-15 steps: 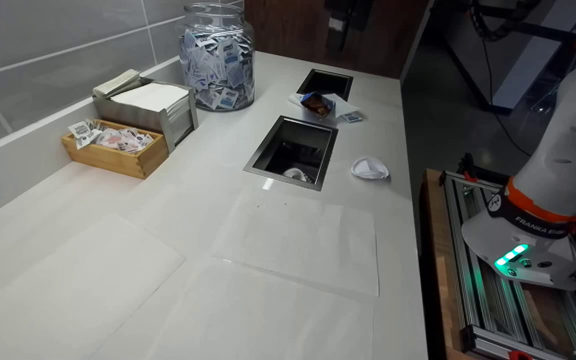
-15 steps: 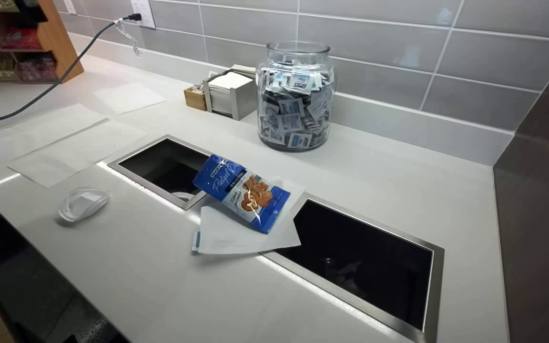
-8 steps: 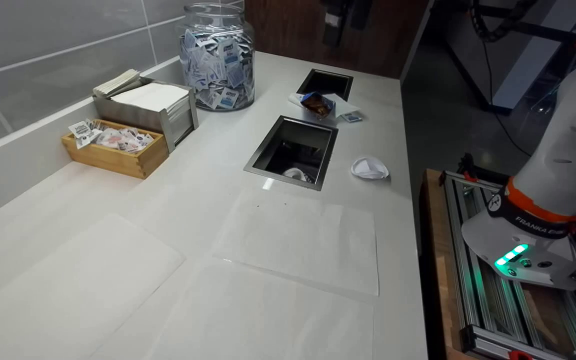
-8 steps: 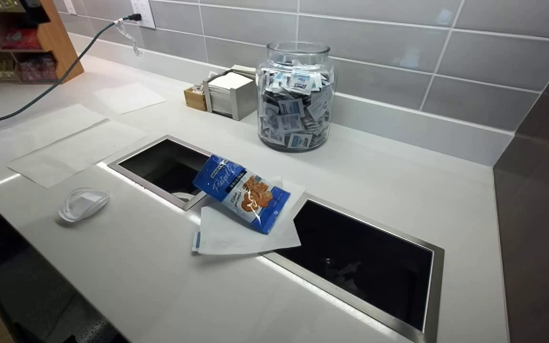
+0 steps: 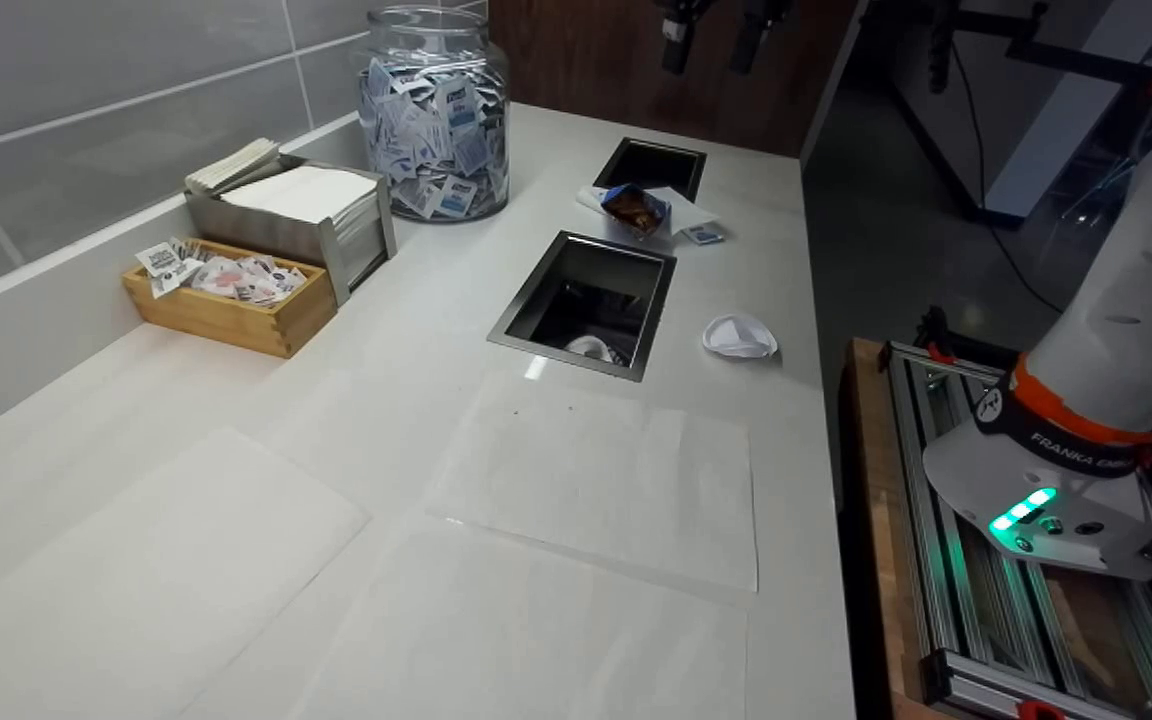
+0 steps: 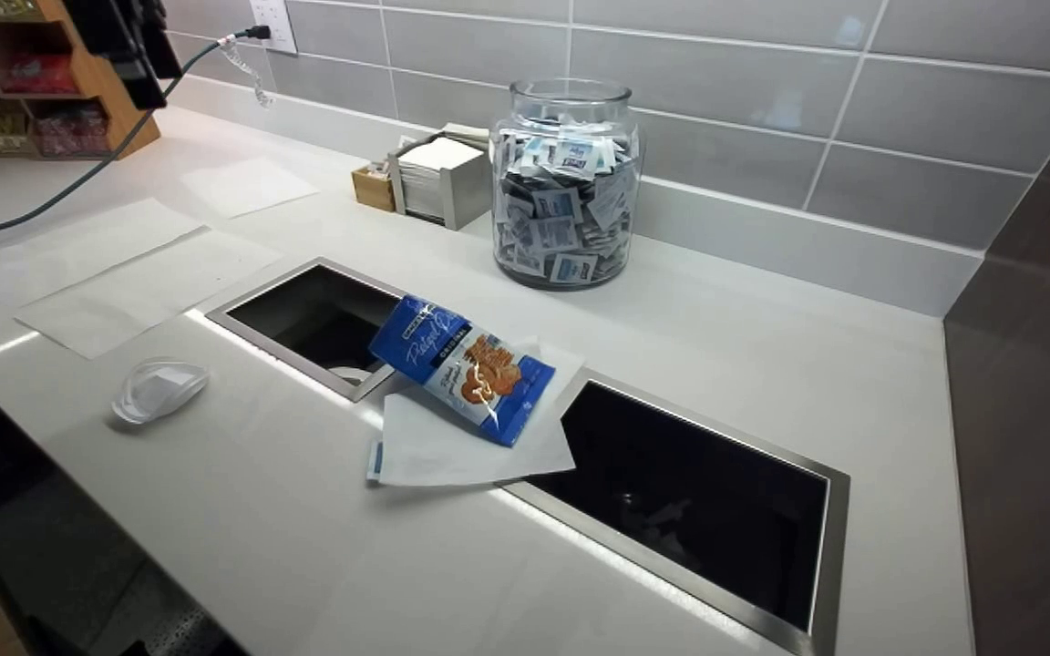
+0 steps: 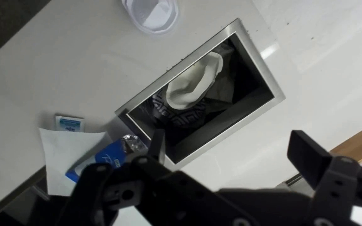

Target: Pour the contents in the blue packet into the trash chute on the left

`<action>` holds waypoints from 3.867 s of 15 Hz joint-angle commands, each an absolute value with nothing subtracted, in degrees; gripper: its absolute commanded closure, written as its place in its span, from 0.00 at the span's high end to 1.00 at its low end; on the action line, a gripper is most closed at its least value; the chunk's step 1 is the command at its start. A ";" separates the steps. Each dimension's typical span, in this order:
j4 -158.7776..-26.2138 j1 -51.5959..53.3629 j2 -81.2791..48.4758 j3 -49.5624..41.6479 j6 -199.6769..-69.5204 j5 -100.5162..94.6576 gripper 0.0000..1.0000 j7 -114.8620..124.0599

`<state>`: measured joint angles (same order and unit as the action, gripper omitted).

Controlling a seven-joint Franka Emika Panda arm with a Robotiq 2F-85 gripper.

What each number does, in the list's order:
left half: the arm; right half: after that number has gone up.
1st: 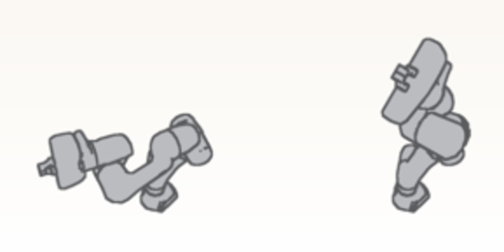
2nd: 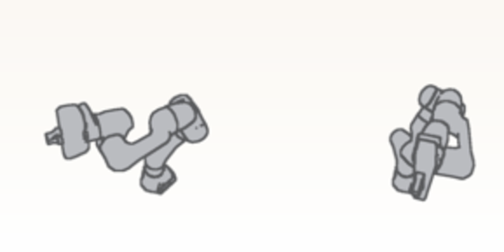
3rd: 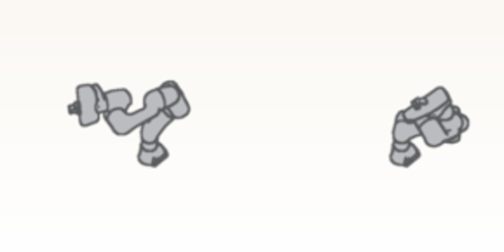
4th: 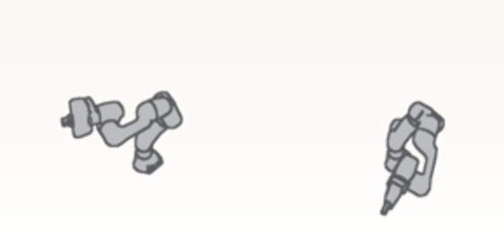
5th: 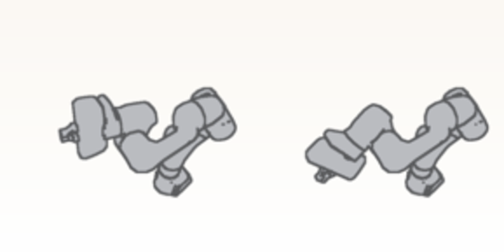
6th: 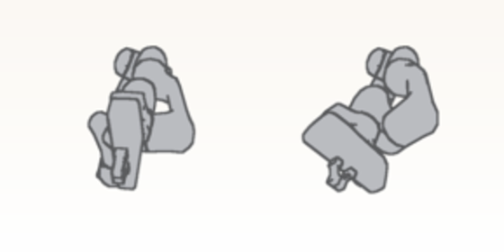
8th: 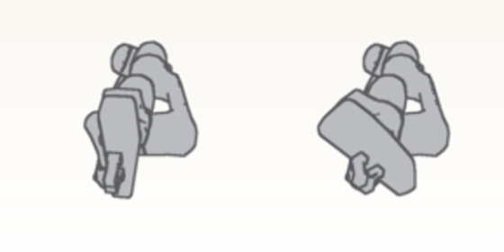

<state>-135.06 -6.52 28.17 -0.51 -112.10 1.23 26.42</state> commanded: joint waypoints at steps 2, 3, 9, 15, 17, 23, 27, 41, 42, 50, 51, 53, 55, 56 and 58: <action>-136.66 -8.95 28.36 -1.61 -113.16 1.94 1.00 26.06; -136.93 -9.13 28.40 -1.77 -113.22 2.04 1.00 26.07; -133.12 -14.17 22.86 -5.14 -112.56 2.35 1.00 31.19; -124.71 -18.55 10.01 -11.91 -110.88 6.15 1.00 33.80; -121.67 -18.54 5.13 -13.08 -112.01 7.19 1.00 35.17; -110.79 -17.38 -7.95 -14.26 -110.98 10.92 1.00 36.17; -112.02 -16.85 -7.54 -14.49 -112.94 9.52 1.00 35.53; -104.20 -18.36 -22.92 -15.49 -121.06 13.72 1.00 36.68; -103.66 -18.52 -23.47 -15.32 -120.34 14.34 1.00 35.88; -100.38 -18.24 -26.86 -15.69 -113.08 14.95 1.00 36.05; -100.02 -18.29 -27.28 -15.71 -112.67 14.93 1.00 35.95; -99.83 -18.29 -28.03 -15.64 -113.06 14.94 1.00 35.60; -99.57 -18.50 -28.76 -15.45 -113.69 15.31 1.00 34.80; -99.44 -18.53 -29.10 -15.41 -114.04 15.43 1.00 34.63; -99.01 -18.69 -29.73 -15.24 -113.64 15.74 1.00 33.96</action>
